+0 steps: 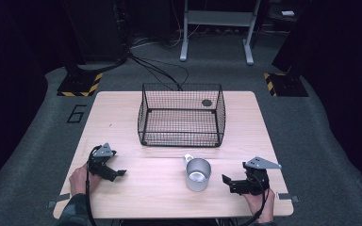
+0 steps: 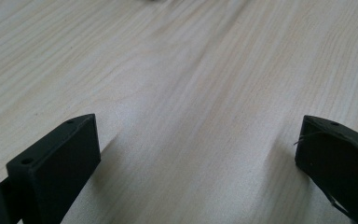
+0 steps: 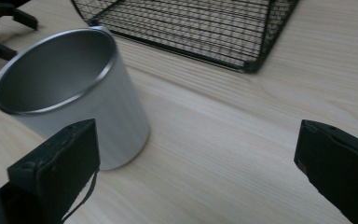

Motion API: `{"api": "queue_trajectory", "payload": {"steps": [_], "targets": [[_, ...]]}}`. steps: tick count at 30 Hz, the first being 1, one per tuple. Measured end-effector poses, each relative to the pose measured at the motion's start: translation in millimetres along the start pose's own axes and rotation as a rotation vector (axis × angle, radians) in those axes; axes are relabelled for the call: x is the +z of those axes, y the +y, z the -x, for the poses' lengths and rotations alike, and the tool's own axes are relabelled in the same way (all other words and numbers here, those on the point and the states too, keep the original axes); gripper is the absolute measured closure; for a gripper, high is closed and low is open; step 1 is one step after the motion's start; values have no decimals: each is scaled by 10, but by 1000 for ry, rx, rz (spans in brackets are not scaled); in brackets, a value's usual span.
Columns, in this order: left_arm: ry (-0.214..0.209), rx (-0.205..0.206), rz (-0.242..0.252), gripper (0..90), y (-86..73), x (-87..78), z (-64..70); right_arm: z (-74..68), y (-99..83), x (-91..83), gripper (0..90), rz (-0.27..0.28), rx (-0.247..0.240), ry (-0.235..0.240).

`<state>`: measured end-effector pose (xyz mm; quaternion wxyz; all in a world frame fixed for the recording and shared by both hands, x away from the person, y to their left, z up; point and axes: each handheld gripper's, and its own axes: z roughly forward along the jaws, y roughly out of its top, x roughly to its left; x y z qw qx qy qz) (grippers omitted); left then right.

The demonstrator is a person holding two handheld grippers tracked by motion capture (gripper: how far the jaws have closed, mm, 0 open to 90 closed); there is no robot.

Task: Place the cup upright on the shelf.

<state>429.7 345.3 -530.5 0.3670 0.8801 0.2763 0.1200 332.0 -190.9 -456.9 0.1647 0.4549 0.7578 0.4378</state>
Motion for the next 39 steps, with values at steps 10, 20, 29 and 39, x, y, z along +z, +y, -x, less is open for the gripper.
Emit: {"api": "queue_trajectory", "payload": {"steps": [10, 20, 29, 39], "targets": [[1, 2, 0, 0, 0, 0, -1, -346, 142, 21, 0, -5, -65, 80], [0, 0, 0, 0, 0, 0, 0, -547, 237, 186, 0, -52, -124, 128], [0, 0, -1, 0, 0, 0, 0, -687, 335, 368, 0, -86, -159, 149], [-1, -1, 2, 0, -1, 1, 0, -783, 384, 585, 0, -125, -180, 129]]}}
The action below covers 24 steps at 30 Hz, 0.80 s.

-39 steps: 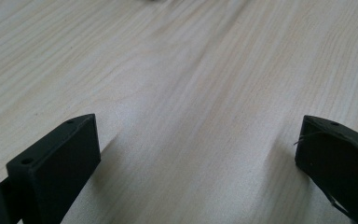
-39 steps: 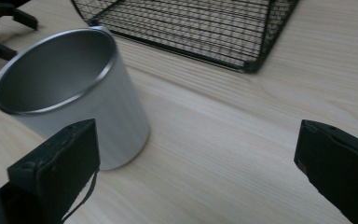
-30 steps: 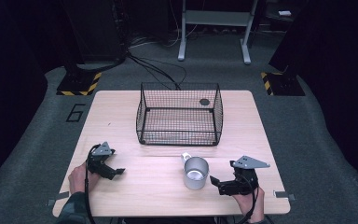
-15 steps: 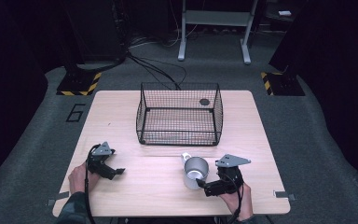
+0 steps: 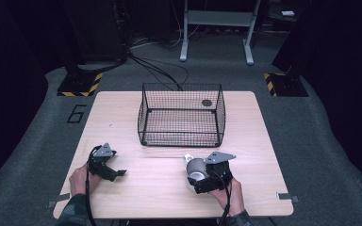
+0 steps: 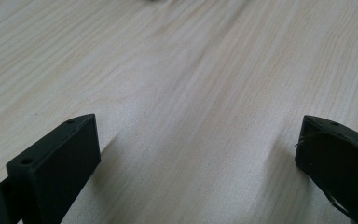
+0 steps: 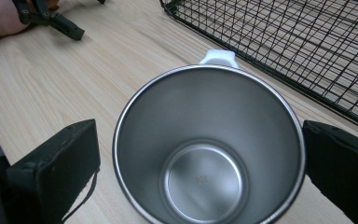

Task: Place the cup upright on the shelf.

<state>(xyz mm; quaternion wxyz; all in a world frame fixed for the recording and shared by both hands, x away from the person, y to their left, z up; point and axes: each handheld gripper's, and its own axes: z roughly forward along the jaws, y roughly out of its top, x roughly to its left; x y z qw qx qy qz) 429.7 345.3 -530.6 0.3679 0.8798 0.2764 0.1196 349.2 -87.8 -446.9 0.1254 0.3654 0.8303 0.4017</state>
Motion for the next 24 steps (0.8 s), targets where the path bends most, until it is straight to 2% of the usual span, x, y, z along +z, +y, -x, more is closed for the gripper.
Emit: {"api": "queue_trajectory", "payload": {"steps": [7, 9, 12, 13, 24], "targets": [[1, 0, -2, 0, 1, -1, 1, 11, 18, 111, 0, -35, -17, -19], [1, 0, -2, 0, 1, -1, 1, 9, 19, 129, 14, -41, -7, -26], [1, 0, -2, 0, 1, -2, 1, 4, 24, 136, 46, -47, -11, -28], [1, 0, -2, 0, 1, -2, 1, 7, 27, 134, 47, -51, -23, -31], [1, 0, -2, 0, 1, -2, 0, 5, 31, 136, 50, -59, -30, -30]]}}
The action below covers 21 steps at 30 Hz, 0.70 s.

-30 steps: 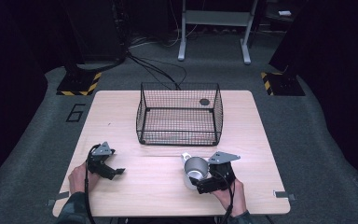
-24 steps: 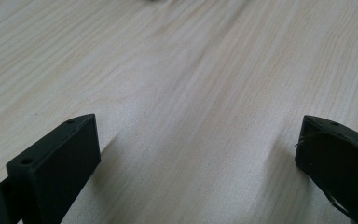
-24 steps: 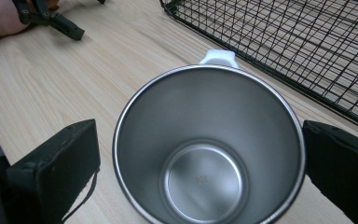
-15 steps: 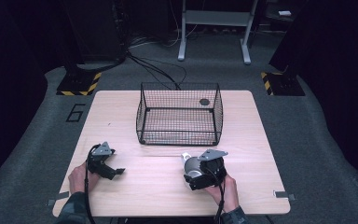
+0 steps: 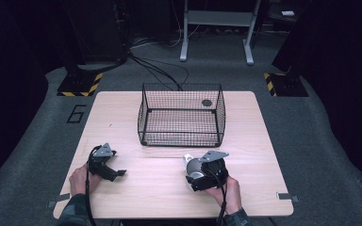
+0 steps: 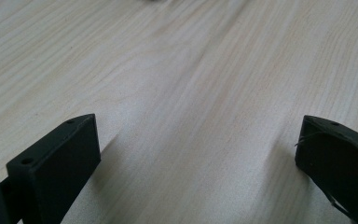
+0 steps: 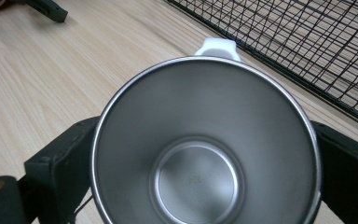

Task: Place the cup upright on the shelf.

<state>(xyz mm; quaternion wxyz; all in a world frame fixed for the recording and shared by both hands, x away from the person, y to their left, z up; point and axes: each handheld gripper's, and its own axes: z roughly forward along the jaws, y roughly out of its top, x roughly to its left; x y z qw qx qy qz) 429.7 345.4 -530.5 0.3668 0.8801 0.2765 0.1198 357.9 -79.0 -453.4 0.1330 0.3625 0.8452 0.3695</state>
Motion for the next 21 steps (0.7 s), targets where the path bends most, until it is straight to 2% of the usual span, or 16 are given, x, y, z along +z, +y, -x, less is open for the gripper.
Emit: {"api": "queue_trajectory", "payload": {"steps": [4, 11, 16, 21], "targets": [[0, 0, 0, 0, 0, 0, 0, -1, 3, 1, 50, -6, 16, 1], [0, 2, 0, 0, 0, 0, -2, -8, 11, -10, 54, -13, 9, -6], [1, 2, 0, 0, 0, 0, -2, 25, 10, -24, 56, -11, 19, 17], [0, 0, 0, 0, 0, 0, -1, 54, 37, -66, 56, 3, 6, 28]]}}
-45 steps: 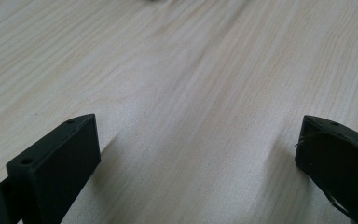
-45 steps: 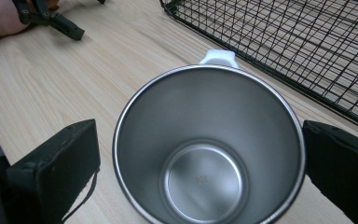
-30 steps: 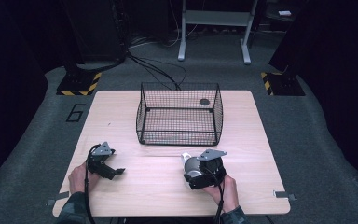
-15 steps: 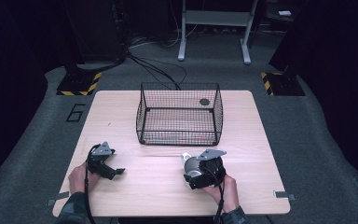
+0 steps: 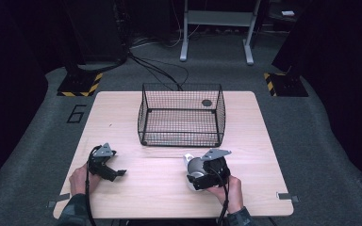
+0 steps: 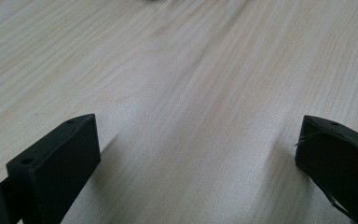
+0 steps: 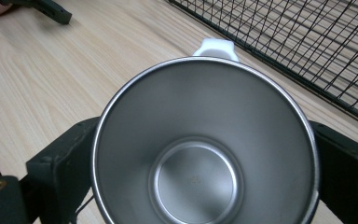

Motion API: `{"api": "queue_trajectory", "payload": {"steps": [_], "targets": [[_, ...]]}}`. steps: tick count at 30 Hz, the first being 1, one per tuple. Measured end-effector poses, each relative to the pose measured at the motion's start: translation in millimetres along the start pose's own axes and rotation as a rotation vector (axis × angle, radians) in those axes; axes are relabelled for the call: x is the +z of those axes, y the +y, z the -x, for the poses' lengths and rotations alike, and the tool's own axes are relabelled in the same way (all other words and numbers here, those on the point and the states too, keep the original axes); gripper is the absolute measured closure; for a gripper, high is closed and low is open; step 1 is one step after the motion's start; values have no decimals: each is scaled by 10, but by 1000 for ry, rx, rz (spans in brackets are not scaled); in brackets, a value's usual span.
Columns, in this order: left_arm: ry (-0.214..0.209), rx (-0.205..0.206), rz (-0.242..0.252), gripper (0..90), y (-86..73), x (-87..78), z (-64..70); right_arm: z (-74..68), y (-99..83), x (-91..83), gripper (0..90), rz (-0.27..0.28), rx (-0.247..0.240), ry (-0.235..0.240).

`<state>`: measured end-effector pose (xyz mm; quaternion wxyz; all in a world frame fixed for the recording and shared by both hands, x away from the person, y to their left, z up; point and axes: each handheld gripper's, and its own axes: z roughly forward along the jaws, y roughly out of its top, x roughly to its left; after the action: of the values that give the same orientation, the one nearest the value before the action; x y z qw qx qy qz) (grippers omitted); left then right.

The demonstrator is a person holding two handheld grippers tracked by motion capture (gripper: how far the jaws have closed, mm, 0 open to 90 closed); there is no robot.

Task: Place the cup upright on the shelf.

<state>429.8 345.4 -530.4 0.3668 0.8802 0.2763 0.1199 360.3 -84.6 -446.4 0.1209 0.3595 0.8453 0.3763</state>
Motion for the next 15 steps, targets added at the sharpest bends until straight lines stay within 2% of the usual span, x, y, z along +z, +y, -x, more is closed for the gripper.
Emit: {"api": "queue_trajectory", "payload": {"steps": [15], "targets": [[0, 2, 0, 0, 0, 0, -2, 82, 132, -117, 56, 19, 6, -9]]}}
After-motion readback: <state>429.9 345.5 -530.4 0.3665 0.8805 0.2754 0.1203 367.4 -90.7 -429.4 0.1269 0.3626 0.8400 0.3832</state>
